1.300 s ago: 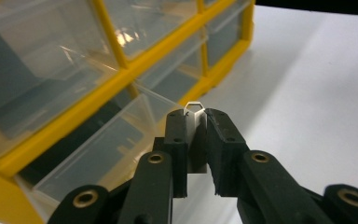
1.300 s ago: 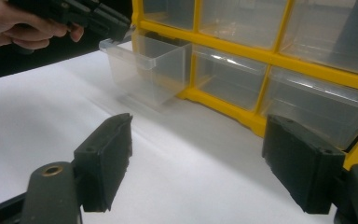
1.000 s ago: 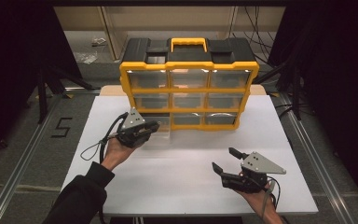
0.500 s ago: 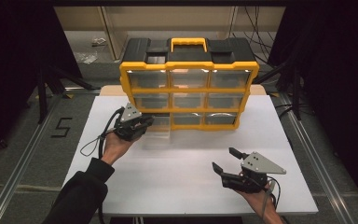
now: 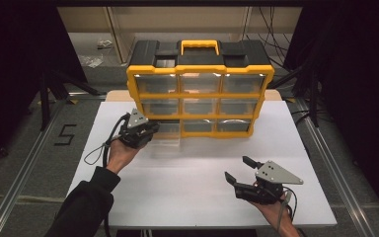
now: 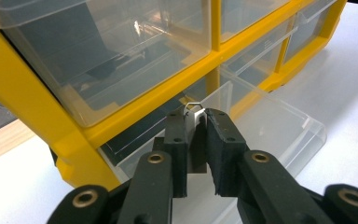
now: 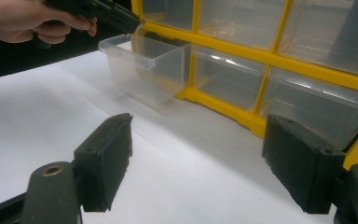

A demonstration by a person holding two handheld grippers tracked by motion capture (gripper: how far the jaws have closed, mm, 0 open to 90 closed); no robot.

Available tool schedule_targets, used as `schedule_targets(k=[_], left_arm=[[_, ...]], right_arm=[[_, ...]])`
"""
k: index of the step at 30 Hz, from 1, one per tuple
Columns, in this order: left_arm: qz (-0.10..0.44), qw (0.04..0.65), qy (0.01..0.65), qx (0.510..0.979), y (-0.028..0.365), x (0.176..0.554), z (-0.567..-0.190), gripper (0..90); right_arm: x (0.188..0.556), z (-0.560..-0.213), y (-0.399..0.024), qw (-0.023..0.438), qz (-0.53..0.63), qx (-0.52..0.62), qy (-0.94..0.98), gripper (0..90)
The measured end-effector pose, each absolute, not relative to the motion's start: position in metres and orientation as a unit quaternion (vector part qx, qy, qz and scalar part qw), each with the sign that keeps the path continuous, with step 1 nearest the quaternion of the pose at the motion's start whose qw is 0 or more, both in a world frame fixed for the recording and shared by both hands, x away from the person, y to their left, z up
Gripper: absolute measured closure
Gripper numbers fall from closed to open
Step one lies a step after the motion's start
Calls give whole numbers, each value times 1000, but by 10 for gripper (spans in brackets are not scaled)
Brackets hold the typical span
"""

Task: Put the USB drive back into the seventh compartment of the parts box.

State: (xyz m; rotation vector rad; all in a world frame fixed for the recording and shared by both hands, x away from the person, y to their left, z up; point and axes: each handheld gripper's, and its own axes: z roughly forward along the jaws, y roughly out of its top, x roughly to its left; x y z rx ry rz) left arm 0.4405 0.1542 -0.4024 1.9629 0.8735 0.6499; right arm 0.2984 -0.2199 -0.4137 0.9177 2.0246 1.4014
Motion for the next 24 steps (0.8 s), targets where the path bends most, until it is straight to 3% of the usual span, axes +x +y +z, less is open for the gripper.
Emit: schedule_targets(k=[24], left_arm=[[259, 408, 368, 794, 163, 442, -409, 775]], right_arm=[[298, -414, -220, 253, 516, 338, 745, 252]])
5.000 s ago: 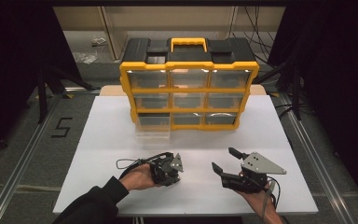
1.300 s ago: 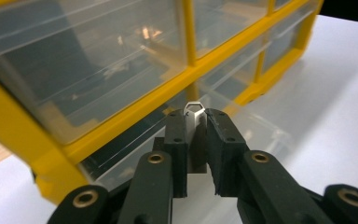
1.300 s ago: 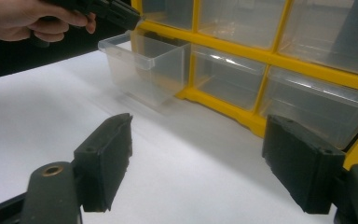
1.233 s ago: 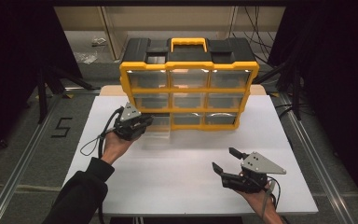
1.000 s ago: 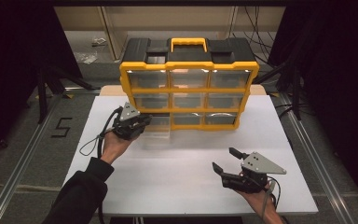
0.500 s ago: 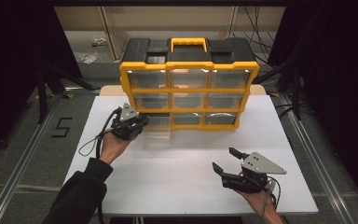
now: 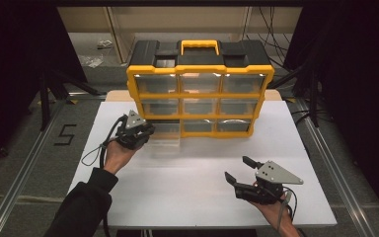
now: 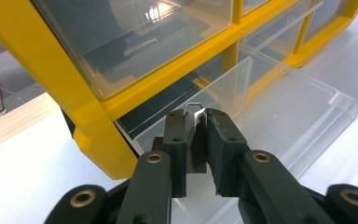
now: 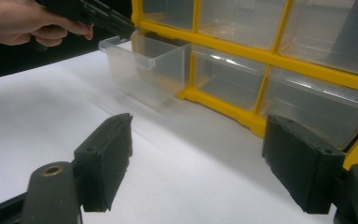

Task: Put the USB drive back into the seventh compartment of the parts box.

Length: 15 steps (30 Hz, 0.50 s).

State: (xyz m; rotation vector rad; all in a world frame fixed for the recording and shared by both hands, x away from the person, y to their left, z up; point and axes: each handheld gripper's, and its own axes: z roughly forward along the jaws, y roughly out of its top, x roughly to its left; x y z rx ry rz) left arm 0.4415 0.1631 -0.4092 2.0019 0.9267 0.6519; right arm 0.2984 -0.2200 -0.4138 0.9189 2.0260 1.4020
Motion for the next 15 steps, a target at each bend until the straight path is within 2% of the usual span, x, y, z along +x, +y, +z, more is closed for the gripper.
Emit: schedule_targets(k=[8, 13, 15], left_arm=[[251, 408, 364, 799, 160, 440, -411, 740], [247, 419, 356, 797, 159, 437, -410, 623], [249, 420, 355, 797, 158, 435, -409, 543]], right_arm=[[298, -414, -220, 253, 515, 339, 745, 253], [299, -414, -221, 253, 516, 339, 745, 253], [299, -414, -221, 253, 515, 339, 745, 253]])
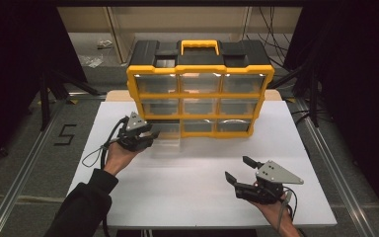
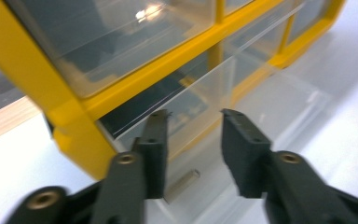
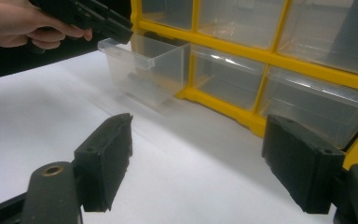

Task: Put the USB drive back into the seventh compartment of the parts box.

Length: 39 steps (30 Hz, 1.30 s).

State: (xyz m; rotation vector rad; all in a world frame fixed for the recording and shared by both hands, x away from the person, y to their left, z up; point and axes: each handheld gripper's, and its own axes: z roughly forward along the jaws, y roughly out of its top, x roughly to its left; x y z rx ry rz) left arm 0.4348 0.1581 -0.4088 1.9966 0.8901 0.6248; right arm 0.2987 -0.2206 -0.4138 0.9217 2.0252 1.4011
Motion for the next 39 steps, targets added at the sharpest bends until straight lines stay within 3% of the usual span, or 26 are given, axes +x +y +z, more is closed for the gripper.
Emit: schedule_targets(k=[4, 17, 39], left_arm=[[246, 426, 359, 793, 156, 431, -406, 439], [233, 472, 357, 772, 157, 426, -405, 319], [215, 527, 360, 739, 158, 410, -407, 243]], right_arm=[[299, -414, -220, 253, 515, 339, 745, 254], [299, -414, -221, 254, 516, 338, 745, 253], [298, -413, -220, 253, 516, 338, 745, 253]])
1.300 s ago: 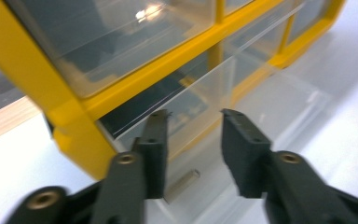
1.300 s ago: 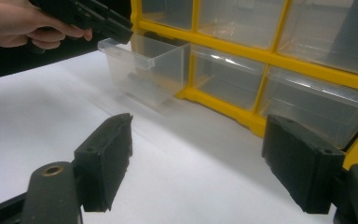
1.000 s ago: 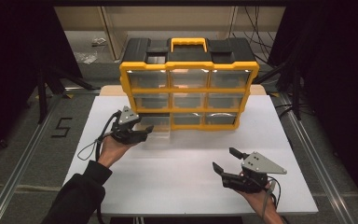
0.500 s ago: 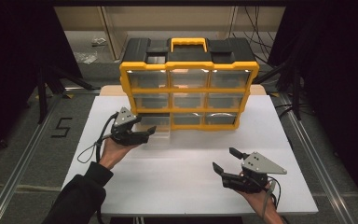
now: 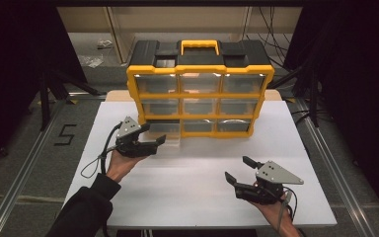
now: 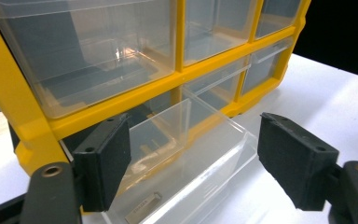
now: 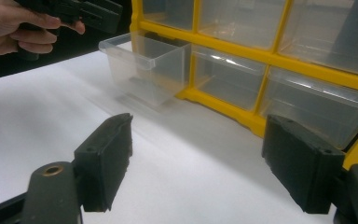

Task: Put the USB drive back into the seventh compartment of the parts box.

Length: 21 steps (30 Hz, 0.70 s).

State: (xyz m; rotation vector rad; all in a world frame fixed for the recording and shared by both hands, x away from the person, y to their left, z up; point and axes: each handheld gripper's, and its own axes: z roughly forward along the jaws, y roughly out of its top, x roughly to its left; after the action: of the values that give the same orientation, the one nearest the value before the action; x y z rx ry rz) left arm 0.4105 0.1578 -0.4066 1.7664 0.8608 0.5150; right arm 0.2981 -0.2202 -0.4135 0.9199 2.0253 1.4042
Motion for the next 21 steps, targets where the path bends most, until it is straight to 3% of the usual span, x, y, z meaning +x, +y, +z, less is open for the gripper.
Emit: schedule_targets(k=[5, 21], left_arm=[[191, 551, 362, 728, 156, 405, -407, 212], [198, 563, 342, 726, 153, 392, -416, 159]], right_arm=[[298, -413, -220, 253, 517, 339, 745, 253], [298, -413, -221, 253, 516, 339, 745, 253]])
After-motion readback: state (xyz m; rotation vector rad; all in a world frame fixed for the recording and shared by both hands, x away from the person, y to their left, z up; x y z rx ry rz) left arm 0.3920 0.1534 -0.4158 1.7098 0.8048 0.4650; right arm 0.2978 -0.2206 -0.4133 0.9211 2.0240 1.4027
